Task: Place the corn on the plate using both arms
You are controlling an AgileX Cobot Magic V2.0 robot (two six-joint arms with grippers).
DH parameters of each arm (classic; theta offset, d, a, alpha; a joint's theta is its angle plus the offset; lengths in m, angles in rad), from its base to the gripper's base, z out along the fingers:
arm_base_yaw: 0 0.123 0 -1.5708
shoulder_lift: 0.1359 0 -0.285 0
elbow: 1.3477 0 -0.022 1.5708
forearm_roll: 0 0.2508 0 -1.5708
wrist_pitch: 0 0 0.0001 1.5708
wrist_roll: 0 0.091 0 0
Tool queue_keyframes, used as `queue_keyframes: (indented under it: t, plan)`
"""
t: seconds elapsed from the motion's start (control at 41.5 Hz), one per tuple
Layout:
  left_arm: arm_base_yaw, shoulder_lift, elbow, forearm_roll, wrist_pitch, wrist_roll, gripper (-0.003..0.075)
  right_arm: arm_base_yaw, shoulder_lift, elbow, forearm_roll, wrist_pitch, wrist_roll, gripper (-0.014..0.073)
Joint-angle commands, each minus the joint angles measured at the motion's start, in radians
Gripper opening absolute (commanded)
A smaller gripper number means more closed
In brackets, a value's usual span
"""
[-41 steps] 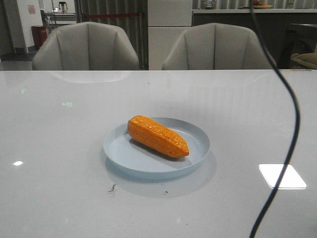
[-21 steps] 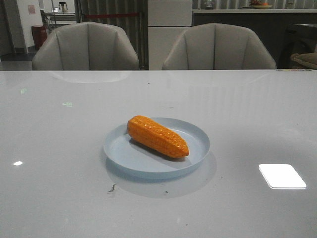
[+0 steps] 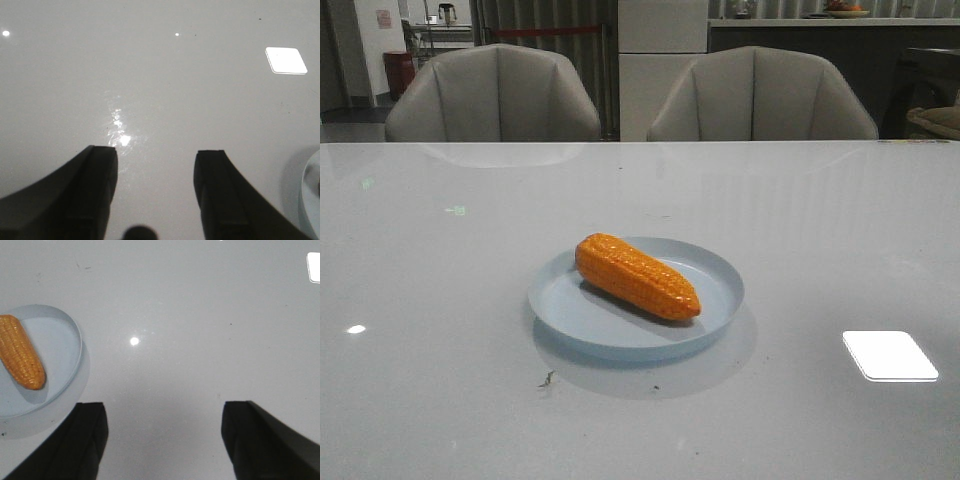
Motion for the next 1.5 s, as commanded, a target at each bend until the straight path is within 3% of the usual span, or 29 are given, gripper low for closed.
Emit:
queue_keyframes:
  t: [0.0, 0.265, 0.844, 1.157, 1.471]
  plan:
    - [0.002, -0.027, -0.024, -0.008, -0.094, -0.002, 0.0370, -0.006, -0.015, -0.026, 0.013, -0.060, -0.002, 0.0582]
    - [0.002, -0.027, -0.024, -0.008, -0.092, -0.002, 0.0086, -0.006, -0.015, -0.026, 0.013, -0.060, -0.002, 0.0582]
    - [0.000, -0.068, -0.012, 0.018, -0.091, -0.002, 0.0093, -0.006, -0.015, -0.026, 0.013, -0.059, -0.002, 0.0582]
    - [0.000, -0.362, 0.190, 0.038, -0.194, -0.002, 0.0093, -0.006, -0.015, -0.026, 0.013, -0.058, -0.002, 0.0582]
    - [0.000, -0.845, 0.504, 0.091, -0.198, -0.002, 0.0093, -0.006, -0.015, -0.026, 0.013, -0.058, -0.002, 0.0582]
